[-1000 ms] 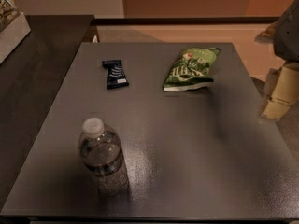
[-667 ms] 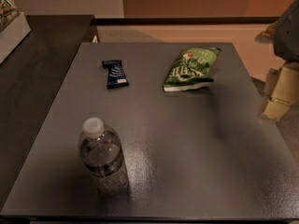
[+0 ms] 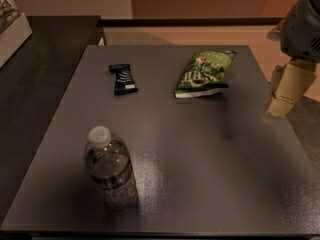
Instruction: Move green jalapeno chip bag near water bottle
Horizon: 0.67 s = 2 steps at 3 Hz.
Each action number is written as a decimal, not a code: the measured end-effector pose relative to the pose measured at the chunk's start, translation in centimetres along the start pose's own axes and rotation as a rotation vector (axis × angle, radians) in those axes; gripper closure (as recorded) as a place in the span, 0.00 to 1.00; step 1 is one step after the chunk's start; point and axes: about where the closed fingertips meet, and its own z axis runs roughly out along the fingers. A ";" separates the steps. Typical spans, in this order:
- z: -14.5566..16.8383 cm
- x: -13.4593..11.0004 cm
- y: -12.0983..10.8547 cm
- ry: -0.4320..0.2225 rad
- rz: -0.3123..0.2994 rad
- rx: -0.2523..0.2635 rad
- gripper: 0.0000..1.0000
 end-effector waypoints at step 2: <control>4.9 -2.4 -4.2 -0.072 0.233 0.057 0.00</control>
Offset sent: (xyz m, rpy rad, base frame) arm 0.1041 0.0233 -0.0436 0.2494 -0.0846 -0.4107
